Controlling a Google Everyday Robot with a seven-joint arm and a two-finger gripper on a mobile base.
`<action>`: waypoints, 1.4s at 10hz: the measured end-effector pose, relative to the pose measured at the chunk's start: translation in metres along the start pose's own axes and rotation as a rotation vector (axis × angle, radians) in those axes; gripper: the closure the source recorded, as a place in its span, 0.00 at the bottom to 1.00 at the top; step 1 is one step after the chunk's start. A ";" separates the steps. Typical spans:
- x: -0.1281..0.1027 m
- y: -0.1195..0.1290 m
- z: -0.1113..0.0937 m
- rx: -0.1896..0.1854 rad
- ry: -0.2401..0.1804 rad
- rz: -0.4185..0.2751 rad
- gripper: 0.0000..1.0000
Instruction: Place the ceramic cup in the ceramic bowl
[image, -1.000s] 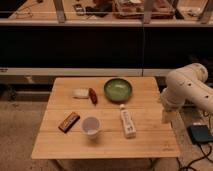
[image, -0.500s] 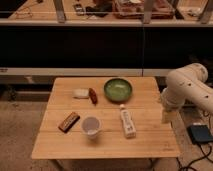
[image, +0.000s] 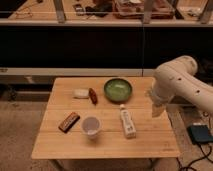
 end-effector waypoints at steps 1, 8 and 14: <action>-0.031 -0.013 -0.014 0.042 -0.040 -0.082 0.35; -0.106 -0.034 -0.053 0.184 -0.171 -0.297 0.35; -0.128 -0.012 -0.003 0.194 -0.301 -0.713 0.35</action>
